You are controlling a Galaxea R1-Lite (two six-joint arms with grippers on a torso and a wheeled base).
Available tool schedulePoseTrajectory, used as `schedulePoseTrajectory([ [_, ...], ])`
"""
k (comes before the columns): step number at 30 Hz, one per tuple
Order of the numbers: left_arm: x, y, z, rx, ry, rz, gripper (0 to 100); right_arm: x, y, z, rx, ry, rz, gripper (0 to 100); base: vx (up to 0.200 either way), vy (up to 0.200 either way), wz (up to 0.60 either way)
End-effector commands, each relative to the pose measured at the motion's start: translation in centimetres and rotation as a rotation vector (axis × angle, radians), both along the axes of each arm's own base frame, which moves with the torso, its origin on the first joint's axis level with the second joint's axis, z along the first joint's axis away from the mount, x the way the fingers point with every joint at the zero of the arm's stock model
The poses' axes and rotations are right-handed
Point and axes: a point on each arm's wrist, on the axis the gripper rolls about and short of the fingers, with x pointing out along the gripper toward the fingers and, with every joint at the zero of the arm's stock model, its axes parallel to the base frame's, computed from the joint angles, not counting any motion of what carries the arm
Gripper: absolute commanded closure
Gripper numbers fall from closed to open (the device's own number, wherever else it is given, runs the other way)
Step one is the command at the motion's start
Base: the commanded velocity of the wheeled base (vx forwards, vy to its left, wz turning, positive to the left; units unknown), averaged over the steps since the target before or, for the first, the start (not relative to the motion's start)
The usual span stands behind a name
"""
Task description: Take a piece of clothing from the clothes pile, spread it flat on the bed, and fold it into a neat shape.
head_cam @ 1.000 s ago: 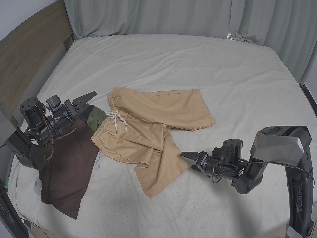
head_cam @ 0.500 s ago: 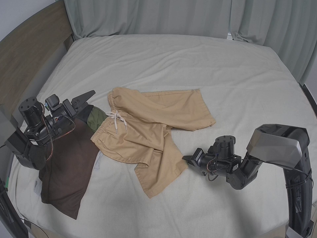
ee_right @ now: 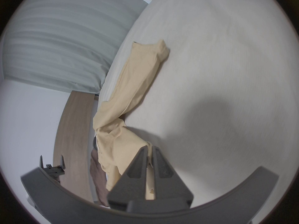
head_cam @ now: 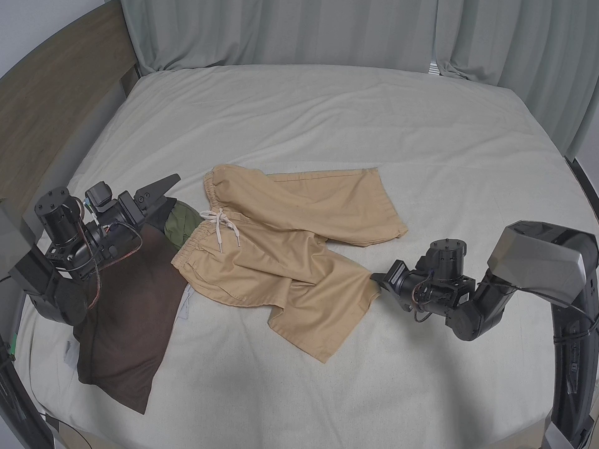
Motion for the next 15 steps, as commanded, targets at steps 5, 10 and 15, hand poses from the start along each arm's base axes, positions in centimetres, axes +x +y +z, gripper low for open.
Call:
schedulePoseTrajectory([
  [5, -0.6, 0.0, -1.0, 0.001, 0.043, -0.001, 0, 2.8, -3.3, 2.0, -0.066, -0.085, -0.049, 100, 0.0, 0.0, 0.0],
  [10, -0.7, -0.1, -1.9, 0.006, 0.076, -0.016, 0, 4.8, -3.7, 3.3, -0.075, -0.121, -0.062, 100, 0.0, 0.0, 0.0],
  [15, -0.6, 0.1, -3.1, 0.008, 0.111, -0.01, 0, 5.5, -3.6, 3.8, -0.091, -0.153, -0.048, 100, 0.0, 0.0, 0.0],
])
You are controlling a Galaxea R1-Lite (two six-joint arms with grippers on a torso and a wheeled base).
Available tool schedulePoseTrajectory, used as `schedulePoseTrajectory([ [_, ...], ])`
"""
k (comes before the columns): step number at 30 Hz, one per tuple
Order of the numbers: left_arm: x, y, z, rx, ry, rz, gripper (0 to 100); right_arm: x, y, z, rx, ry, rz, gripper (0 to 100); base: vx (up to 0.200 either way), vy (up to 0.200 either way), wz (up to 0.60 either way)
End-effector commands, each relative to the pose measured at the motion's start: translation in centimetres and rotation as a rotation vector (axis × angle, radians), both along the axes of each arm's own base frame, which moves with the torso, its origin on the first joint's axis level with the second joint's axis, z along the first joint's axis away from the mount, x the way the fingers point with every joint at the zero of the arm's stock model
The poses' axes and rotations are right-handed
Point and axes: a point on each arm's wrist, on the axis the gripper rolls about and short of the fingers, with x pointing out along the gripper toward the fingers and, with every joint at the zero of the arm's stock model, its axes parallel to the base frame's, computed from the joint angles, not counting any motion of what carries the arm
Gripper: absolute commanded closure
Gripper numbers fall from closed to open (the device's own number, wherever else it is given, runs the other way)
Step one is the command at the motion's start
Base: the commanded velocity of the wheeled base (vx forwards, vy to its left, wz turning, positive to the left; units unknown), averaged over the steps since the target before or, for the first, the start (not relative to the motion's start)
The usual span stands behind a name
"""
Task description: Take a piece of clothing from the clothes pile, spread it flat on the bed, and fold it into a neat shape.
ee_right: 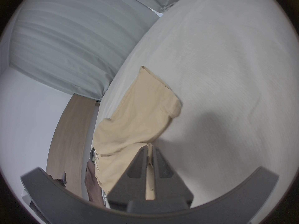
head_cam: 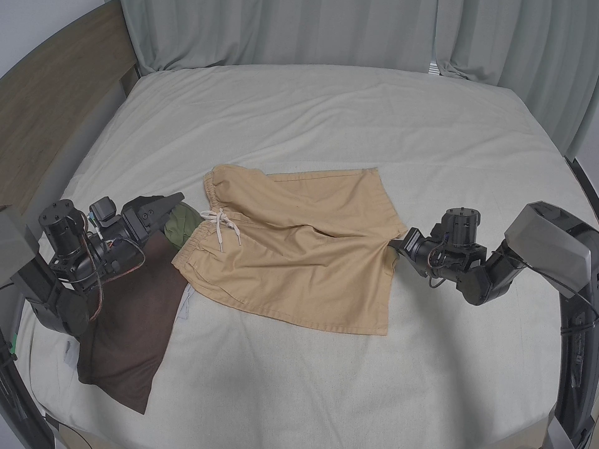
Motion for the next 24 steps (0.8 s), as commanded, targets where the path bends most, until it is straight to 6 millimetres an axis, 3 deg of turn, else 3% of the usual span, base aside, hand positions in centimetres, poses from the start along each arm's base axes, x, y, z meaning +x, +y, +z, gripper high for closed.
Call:
schedulePoseTrajectory([
  [1, 0.2, 0.2, -1.4, 0.006, 0.038, 0.007, 0, 1.0, -0.1, 0.4, -0.007, -0.039, 0.002, 100, 0.0, 0.0, 0.0],
  [8, 0.4, 0.4, -2.8, 0.043, -0.007, -0.003, 0, 1.3, 0.1, -0.4, -0.026, -0.045, 0.011, 100, 0.0, 0.0, 0.0],
  [9, 0.2, 0.4, -3.0, 0.043, 0.004, -0.002, 0, 1.4, 0.1, -0.2, -0.027, -0.063, 0.01, 0, 0.0, 0.0, 0.0],
  [13, -0.2, 0.6, -4.1, 0.058, 0.041, -0.001, 0, 1.0, -0.4, 1.1, -0.043, -0.121, 0.009, 0, 0.0, 0.0, 0.0],
  [16, -0.2, 1.1, -5.1, 0.088, 0.064, 0.012, 0, -0.2, -1.6, 4.0, -0.045, -0.178, -0.009, 0, 0.0, 0.0, 0.0],
  [17, -0.2, 1.2, -5.2, 0.089, 0.066, 0.013, 0, -0.3, -1.7, 4.0, -0.047, -0.179, -0.01, 0, 0.0, 0.0, 0.0],
  [18, 0.0, 1.3, -6.3, 0.111, 0.098, 0.017, 0, -1.3, -2.0, 5.4, -0.048, -0.194, -0.011, 0, 0.0, 0.0, 0.0],
  [20, 0.2, 1.8, -7.5, 0.131, 0.12, 0.027, 0, -2.6, -2.2, 6.3, -0.051, -0.196, -0.007, 0, 0.0, 0.0, 0.0],
  [24, 0.7, 2.3, -9.2, 0.139, 0.159, 0.047, 0, -4.1, -2.2, 7.1, -0.054, -0.215, 0.002, 0, 0.0, 0.0, 0.0],
])
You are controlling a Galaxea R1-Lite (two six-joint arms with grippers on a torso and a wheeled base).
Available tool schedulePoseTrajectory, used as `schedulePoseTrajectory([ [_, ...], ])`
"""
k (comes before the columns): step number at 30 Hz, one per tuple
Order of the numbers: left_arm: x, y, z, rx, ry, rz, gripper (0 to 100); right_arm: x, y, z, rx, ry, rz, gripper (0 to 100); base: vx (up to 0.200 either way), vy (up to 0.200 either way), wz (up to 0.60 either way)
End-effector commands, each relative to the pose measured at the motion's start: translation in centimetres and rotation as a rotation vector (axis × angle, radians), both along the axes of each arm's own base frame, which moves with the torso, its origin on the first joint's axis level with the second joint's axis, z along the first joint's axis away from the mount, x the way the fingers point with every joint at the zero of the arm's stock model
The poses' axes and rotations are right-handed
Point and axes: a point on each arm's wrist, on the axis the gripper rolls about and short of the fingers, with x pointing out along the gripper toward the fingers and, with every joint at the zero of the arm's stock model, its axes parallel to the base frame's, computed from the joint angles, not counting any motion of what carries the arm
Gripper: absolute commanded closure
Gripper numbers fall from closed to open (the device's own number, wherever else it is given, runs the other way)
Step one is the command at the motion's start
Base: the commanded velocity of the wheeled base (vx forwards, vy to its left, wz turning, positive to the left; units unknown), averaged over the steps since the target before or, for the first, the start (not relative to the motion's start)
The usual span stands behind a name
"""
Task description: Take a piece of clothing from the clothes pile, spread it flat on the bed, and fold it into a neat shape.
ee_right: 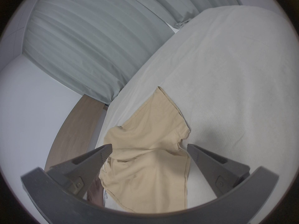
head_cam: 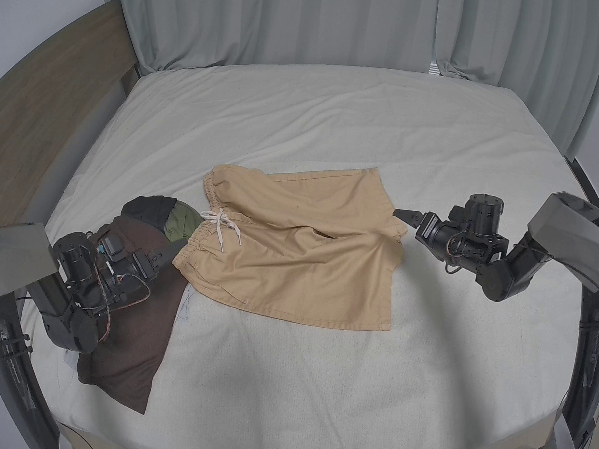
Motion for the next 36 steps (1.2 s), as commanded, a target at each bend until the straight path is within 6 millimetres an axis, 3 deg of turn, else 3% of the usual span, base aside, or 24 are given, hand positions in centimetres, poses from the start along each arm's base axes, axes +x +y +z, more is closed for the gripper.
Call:
schedulePoseTrajectory([
  [1, 1.1, 1.2, -4.2, 0.016, 0.098, 0.05, 0, -2.7, -0.5, 3.4, 0.003, -0.077, 0.008, 0, 0.0, 0.0, 0.0],
  [13, 4.2, 2.8, -6.7, 0.025, 0.11, 0.15, 0, -3.7, -1.0, 3.3, -0.001, -0.096, 0.0, 0, 0.0, 0.0, 0.0],
  [23, 5.9, 1.6, -6.3, 0.022, 0.104, 0.115, 0, -4.3, -1.1, 2.8, -0.004, -0.096, 0.003, 0, 0.0, 0.0, 0.0],
  [35, 7.7, 1.1, -7.8, 0.027, 0.09, 0.123, 0, -4.9, -0.9, 2.1, -0.006, -0.081, 0.015, 0, 0.0, 0.0, 0.0],
  [36, 7.8, 1.2, -8.0, 0.027, 0.09, 0.124, 100, -5.2, -0.9, 1.8, -0.007, -0.065, 0.023, 0, 0.0, 0.0, 0.0],
])
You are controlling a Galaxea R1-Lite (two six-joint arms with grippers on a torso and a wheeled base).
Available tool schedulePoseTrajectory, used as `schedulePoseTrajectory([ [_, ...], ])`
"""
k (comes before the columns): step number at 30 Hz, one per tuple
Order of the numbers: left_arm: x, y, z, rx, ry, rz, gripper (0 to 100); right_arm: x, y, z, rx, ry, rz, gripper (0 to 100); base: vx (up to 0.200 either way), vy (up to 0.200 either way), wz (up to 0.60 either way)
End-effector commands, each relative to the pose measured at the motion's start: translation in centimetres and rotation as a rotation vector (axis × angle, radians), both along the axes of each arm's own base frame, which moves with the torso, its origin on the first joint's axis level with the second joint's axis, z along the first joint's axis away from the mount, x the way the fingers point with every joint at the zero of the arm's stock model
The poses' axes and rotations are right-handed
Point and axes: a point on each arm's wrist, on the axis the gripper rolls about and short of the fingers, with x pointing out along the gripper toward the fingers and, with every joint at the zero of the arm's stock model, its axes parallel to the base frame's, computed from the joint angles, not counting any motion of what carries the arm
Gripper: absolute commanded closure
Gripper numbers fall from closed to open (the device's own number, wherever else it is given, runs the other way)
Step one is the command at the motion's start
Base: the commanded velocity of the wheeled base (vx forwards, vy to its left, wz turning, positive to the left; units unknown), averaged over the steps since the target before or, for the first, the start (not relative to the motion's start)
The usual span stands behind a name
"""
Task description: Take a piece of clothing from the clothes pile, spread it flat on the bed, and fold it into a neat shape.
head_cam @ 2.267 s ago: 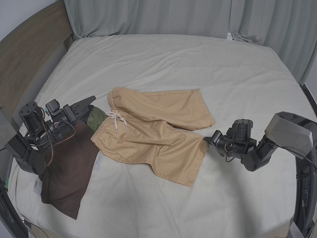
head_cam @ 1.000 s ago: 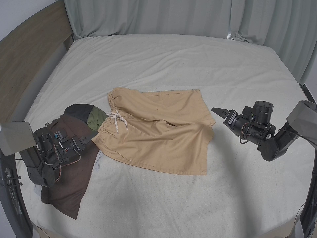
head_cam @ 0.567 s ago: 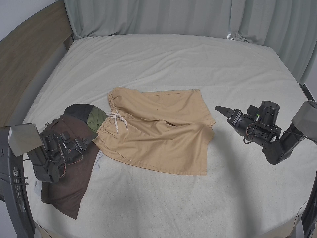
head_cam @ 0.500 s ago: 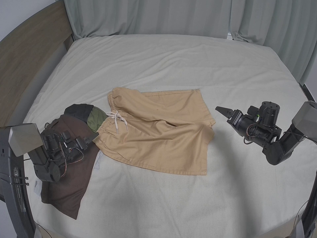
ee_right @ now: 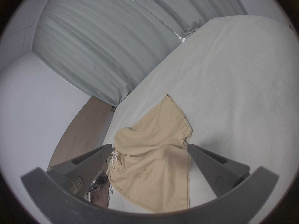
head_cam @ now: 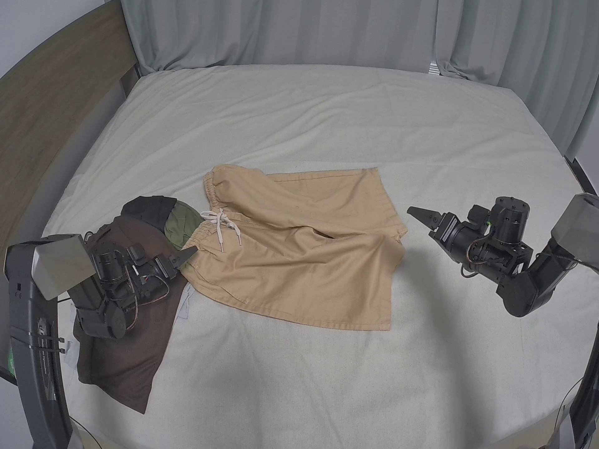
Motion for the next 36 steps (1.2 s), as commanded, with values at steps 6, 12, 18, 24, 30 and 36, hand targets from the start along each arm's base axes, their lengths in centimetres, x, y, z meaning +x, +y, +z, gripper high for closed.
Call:
schedulePoseTrajectory([
  [6, 0.4, 0.0, -0.6, -0.002, -0.004, -0.002, 100, -3.6, 0.3, -4.1, -0.023, 0.155, 0.123, 0, 0.0, 0.0, 0.0],
  [12, 0.1, -0.2, 0.1, -0.001, -0.022, -0.007, 100, -4.2, 1.0, -10.2, -0.079, 0.231, 0.185, 0, 0.0, 0.0, 0.0],
  [18, -0.7, -0.8, 1.2, -0.002, -0.038, -0.023, 100, -3.9, 1.0, -14.3, -0.081, 0.255, 0.18, 0, 0.0, 0.0, 0.0],
  [24, -0.8, -1.1, 1.9, 0.0, -0.078, -0.03, 100, -3.8, 1.8, -15.6, -0.084, 0.27, 0.204, 0, 0.0, 0.0, 0.0],
  [30, -1.0, -1.1, 2.4, -0.001, -0.083, -0.029, 100, -3.7, 3.5, -15.5, -0.055, 0.26, 0.241, 0, 0.0, 0.0, 0.0],
  [36, -1.0, -0.9, 2.3, 0.001, -0.082, -0.025, 100, -4.0, 4.5, -15.3, -0.024, 0.254, 0.264, 0, 0.0, 0.0, 0.0],
])
